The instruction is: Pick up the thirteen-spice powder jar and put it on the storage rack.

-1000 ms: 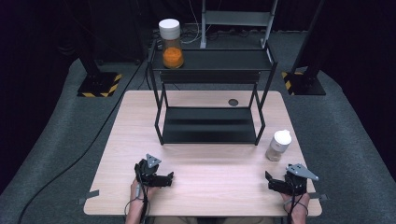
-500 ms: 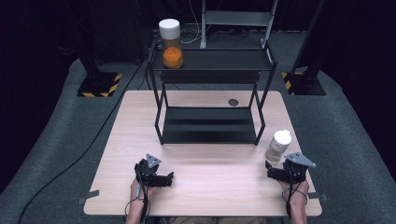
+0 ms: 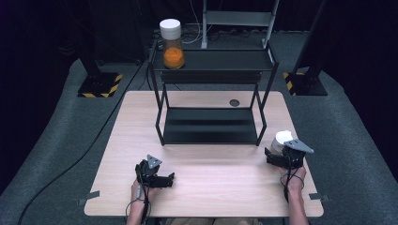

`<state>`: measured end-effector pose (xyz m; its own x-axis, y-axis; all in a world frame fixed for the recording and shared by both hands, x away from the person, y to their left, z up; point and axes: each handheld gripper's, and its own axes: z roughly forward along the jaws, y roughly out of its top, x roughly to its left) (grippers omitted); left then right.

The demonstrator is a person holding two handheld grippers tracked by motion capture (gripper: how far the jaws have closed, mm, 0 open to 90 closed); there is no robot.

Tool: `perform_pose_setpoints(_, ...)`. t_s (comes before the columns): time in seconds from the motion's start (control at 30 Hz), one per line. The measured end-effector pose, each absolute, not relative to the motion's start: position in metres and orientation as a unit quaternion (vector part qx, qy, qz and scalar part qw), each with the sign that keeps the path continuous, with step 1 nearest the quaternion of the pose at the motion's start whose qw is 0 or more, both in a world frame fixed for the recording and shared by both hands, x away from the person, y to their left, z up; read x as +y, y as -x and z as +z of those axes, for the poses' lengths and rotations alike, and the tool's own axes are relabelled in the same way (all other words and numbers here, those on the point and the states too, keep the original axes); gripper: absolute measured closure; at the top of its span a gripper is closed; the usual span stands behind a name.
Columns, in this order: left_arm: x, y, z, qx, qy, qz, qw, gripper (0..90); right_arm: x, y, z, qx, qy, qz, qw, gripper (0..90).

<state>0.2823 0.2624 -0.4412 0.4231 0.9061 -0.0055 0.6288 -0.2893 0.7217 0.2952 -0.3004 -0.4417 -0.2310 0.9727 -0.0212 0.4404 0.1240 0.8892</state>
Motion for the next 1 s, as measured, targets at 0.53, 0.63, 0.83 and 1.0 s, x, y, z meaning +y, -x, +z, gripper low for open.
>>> perform_pose_setpoints(0.53,0.262,-0.282,-0.442,0.495,-0.774,0.209,0.334,0.3,-0.305,-0.302,-0.442,0.675,-0.530,0.402,0.319,29.9)
perform_pose_setpoints(0.63,0.262,-0.282,-0.442,0.496,-0.774,0.209,0.334,0.2,-0.305,-0.300,-0.441,0.679,-0.524,0.404,0.318,30.0)
perform_pose_setpoints(0.83,0.262,-0.282,-0.442,0.495,-0.774,0.209,0.334,0.3,-0.306,-0.294,-0.436,0.681,-0.515,0.415,0.314,30.0)
perform_pose_setpoints(1.0,0.263,-0.282,-0.442,0.495,-0.775,0.209,0.334,0.3,-0.303,-0.290,-0.429,0.690,-0.505,0.414,0.312,30.0)
